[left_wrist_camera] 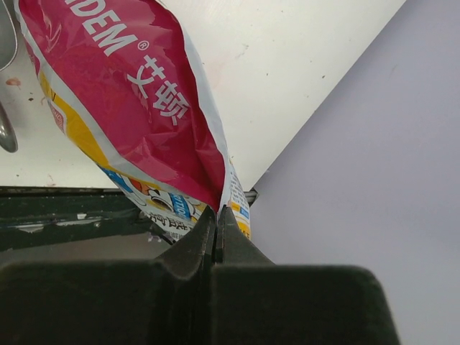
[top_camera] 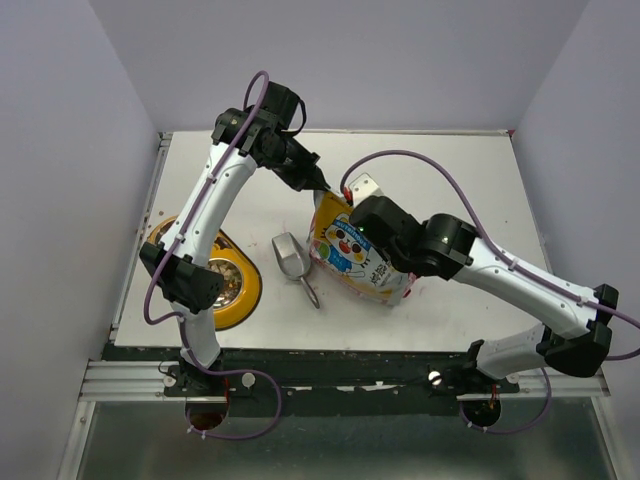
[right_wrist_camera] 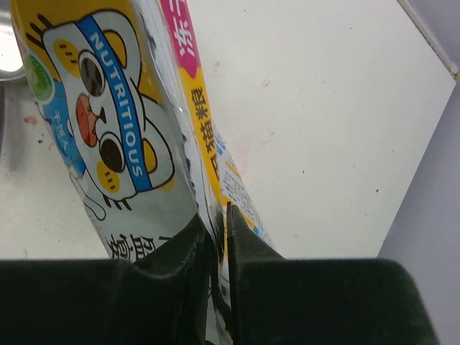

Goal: Serve the pet food

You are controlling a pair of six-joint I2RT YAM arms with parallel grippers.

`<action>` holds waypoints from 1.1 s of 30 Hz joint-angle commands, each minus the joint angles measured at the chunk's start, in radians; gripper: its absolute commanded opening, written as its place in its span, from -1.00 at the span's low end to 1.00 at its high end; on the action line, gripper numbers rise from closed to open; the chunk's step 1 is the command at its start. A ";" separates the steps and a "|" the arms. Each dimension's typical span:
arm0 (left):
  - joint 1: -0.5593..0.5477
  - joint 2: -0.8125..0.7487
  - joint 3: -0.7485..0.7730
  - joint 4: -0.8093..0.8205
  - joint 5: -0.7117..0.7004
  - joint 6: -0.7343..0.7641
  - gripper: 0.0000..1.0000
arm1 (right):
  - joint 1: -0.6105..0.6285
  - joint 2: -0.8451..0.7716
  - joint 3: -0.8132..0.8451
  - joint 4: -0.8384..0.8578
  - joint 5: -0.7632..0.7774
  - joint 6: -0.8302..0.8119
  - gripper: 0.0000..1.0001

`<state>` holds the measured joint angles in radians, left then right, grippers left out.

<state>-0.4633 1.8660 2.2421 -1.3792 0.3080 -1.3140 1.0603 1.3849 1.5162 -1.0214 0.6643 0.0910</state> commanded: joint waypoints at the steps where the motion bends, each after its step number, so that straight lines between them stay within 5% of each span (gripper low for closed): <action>1: 0.022 -0.011 0.039 -0.064 -0.029 -0.004 -1.00 | -0.011 -0.070 -0.040 -0.152 0.078 0.000 -0.59; 2: 0.022 -0.010 0.042 -0.064 -0.029 -0.004 -1.00 | -0.010 -0.070 -0.042 -0.160 0.080 0.001 -0.61; 4: 0.025 -0.008 0.042 -0.060 -0.029 -0.004 -1.00 | -0.010 -0.072 -0.048 -0.167 0.081 0.000 -0.99; 13: 0.043 0.004 0.060 -0.066 -0.024 -0.001 -1.00 | -0.010 -0.130 -0.062 -0.154 0.029 0.009 -0.99; 17: 0.046 0.005 0.060 -0.064 -0.023 -0.001 -1.00 | -0.011 -0.141 -0.079 -0.180 0.069 0.015 -0.46; 21: 0.046 0.007 0.060 -0.066 -0.021 0.001 -1.00 | -0.010 -0.153 -0.103 -0.183 0.074 0.004 -0.52; 25: 0.048 0.005 0.057 -0.066 -0.026 0.001 -1.00 | -0.011 -0.176 -0.123 -0.192 0.090 0.010 -0.99; 31: 0.054 0.007 0.060 -0.066 -0.027 0.001 -1.00 | -0.010 -0.265 -0.152 -0.181 0.057 0.021 -0.99; 33: 0.055 0.007 0.062 -0.066 -0.029 0.001 -1.00 | -0.010 -0.285 -0.171 -0.192 0.054 0.018 -0.77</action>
<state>-0.4541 1.8812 2.2559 -1.3884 0.3595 -1.3132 1.0595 1.1938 1.3762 -1.0477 0.6411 0.1085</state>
